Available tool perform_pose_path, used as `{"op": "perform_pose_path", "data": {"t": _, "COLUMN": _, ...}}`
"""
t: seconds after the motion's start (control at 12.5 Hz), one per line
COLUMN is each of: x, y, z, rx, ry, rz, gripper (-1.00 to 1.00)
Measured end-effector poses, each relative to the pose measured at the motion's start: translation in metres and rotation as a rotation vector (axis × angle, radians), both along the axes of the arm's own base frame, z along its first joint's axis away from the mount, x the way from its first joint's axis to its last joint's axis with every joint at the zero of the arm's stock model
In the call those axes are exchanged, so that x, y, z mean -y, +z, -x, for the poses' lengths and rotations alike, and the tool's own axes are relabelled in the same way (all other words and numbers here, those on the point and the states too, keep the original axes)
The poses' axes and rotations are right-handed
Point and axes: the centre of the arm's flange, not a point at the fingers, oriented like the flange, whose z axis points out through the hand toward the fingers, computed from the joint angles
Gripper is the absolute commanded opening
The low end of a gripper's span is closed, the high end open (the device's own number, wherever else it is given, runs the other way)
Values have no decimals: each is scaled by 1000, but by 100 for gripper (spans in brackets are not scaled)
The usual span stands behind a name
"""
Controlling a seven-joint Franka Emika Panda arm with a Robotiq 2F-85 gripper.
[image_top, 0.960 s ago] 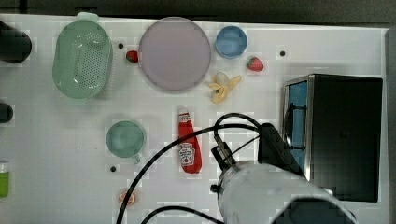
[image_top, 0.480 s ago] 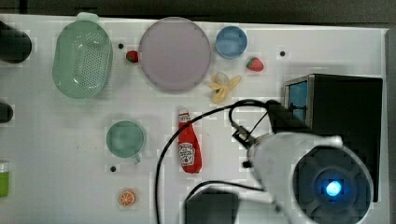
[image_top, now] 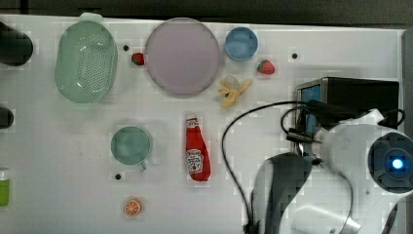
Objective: Flap open oven.
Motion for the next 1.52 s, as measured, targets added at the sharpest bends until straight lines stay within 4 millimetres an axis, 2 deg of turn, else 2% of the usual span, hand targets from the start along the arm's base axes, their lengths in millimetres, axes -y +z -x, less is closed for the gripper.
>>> {"op": "perform_pose_path", "data": {"t": 0.16, "x": 35, "y": -30, "z": 4, "rx": -19, "ry": 69, "rz": 33, "gripper": -65}}
{"op": "perform_pose_path", "data": {"t": 0.4, "x": 55, "y": -69, "z": 9, "rx": -87, "ry": 102, "rz": 39, "gripper": -65}}
{"op": "perform_pose_path", "data": {"t": 0.56, "x": 55, "y": -84, "z": 7, "rx": -115, "ry": 134, "rz": 35, "gripper": -65}}
{"op": "perform_pose_path", "data": {"t": 0.72, "x": 51, "y": -91, "z": 2, "rx": -113, "ry": 159, "rz": 41, "gripper": -65}}
{"op": "perform_pose_path", "data": {"t": 1.2, "x": 32, "y": -105, "z": -14, "rx": -121, "ry": 220, "rz": 70, "gripper": -65}}
{"op": "perform_pose_path", "data": {"t": 1.52, "x": 22, "y": -105, "z": -21, "rx": -167, "ry": 287, "rz": 174, "gripper": -65}}
